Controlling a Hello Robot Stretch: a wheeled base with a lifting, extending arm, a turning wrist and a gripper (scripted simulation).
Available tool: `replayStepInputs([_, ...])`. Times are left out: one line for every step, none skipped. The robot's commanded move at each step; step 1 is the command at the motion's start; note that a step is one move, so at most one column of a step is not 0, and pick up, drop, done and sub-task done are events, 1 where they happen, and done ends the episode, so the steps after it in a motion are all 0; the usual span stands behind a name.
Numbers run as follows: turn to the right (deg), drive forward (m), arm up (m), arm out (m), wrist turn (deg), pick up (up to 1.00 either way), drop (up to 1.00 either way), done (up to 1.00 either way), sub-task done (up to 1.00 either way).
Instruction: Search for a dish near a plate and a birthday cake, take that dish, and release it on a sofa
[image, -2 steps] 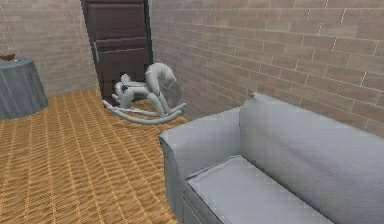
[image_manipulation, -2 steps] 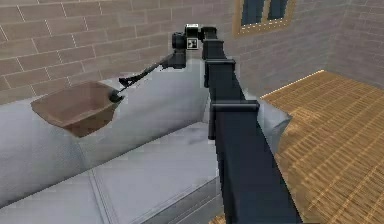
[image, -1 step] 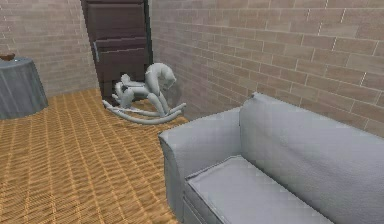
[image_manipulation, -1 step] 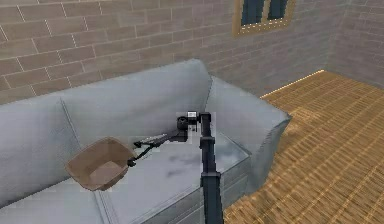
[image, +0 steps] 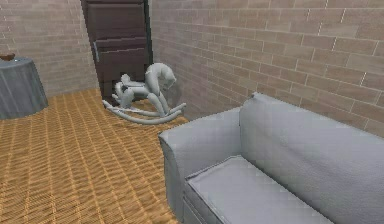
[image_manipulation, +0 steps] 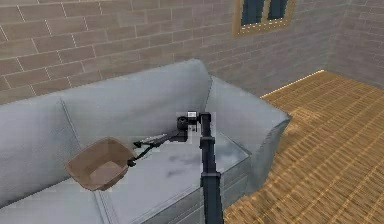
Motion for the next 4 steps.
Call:
replayStepInputs([0.0,0.00,0.00,0.00,0.0,0.00,1.00,0.00,0.00])
replayStepInputs([0.0,0.00,0.10,0.00,0.0,0.00,0.00,0.00,0.00])
replayStepInputs([0.0,0.00,0.00,-0.08,0.0,0.00,0.00,0.00,0.00])
replayStepInputs([0.0,0.00,0.00,0.00,0.0,0.00,0.00,1.00,0.00])
